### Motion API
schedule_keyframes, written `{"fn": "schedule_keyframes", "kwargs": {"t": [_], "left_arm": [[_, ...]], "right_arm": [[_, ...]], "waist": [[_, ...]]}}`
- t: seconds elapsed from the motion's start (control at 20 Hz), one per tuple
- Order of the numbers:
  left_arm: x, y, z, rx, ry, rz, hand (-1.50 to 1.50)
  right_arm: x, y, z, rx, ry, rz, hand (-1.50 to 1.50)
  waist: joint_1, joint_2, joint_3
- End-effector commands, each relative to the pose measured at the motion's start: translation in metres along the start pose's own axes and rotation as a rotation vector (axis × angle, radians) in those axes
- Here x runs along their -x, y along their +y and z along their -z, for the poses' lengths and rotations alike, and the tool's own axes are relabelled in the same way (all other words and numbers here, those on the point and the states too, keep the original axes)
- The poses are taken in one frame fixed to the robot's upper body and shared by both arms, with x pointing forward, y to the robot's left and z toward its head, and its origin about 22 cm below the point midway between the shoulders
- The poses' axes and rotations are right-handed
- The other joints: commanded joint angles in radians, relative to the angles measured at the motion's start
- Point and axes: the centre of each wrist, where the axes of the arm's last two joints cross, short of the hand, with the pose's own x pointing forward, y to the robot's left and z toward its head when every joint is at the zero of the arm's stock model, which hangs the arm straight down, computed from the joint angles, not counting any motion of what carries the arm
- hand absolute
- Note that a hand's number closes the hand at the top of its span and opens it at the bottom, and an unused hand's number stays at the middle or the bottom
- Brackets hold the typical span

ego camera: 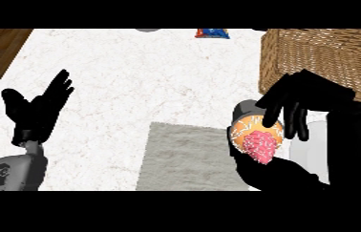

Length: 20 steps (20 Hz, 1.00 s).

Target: Pick the cupcake from the placemat and place it in the basket

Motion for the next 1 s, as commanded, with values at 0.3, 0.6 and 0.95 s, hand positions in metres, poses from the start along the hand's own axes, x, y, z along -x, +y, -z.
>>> {"fn": "schedule_keyframes", "kwargs": {"t": [0.3, 0.6, 0.95], "left_arm": [[-0.001, 0.003, -0.01, 0.003, -0.003, 0.017, 0.0], [-0.003, -0.004, 0.002, 0.015, -0.003, 0.0, 0.0], [-0.01, 0.008, 0.015, -0.003, -0.013, -0.002, 0.0]], "right_arm": [[0.004, -0.036, 0.084, 0.148, 0.123, -0.169, 1.5], [0.067, -0.07, 0.115, 0.214, 0.177, -0.206, 1.5], [0.125, -0.078, 0.132, 0.185, 0.183, -0.246, 1.5]], "waist": [[0.011, -0.001, 0.0], [0.001, 0.002, 0.001], [-0.001, 0.003, 0.001]]}}
